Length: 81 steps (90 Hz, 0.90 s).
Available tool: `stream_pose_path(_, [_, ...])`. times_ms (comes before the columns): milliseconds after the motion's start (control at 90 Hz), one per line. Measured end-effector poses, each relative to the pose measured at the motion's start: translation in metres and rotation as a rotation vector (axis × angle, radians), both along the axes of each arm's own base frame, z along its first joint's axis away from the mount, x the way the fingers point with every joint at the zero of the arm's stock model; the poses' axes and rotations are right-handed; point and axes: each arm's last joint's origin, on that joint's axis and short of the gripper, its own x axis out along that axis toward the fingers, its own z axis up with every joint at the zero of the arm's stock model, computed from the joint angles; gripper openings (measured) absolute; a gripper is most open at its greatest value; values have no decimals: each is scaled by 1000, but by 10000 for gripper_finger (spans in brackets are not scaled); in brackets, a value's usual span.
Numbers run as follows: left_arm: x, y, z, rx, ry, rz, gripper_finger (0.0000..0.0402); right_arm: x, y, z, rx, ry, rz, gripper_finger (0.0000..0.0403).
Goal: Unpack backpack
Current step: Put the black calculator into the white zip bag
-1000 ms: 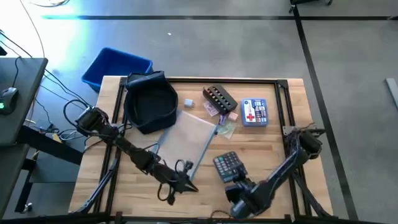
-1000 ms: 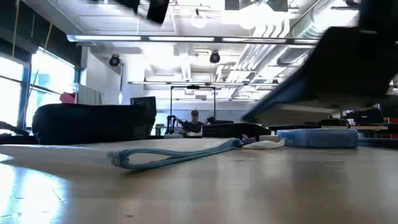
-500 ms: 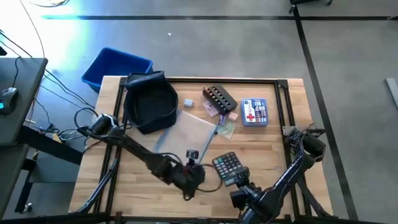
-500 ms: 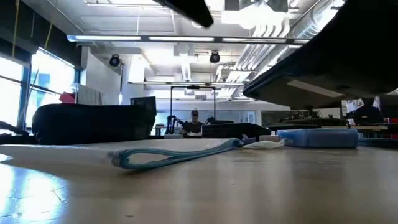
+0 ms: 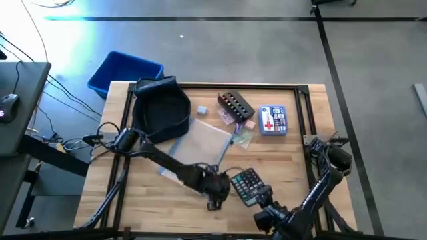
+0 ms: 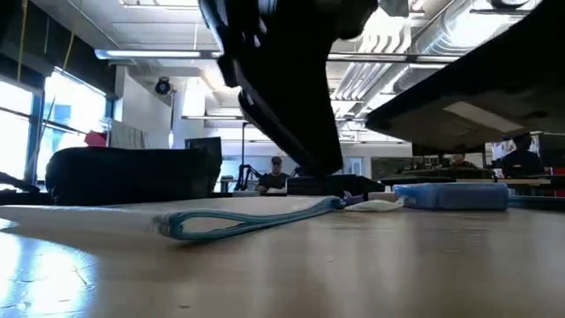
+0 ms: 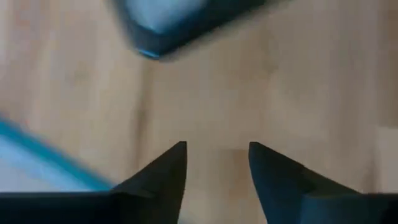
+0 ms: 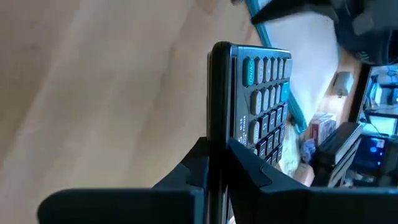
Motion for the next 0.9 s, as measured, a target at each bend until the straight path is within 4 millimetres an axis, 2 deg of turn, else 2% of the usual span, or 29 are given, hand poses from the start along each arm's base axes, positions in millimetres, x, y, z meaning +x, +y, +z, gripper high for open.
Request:
stream_pose_path(167, [-9, -6, -20, 217, 48, 40, 170, -13, 11, 1, -5, -63, 28, 16])
stream_pose_path(333, [-30, -13, -33, 378, 163, 81, 170, -16, 16, 2, -14, -122, 58, 16])
stream_pose_path(611, [-55, -4, -32, 459, 332, 274, 168, -8, 12, 2, -1, -134, 34, 16])
stream_pose_path(900, [-71, 4, -23, 537, 463, 387, 134, -4, 13, 2, 20, -148, 35, 16])
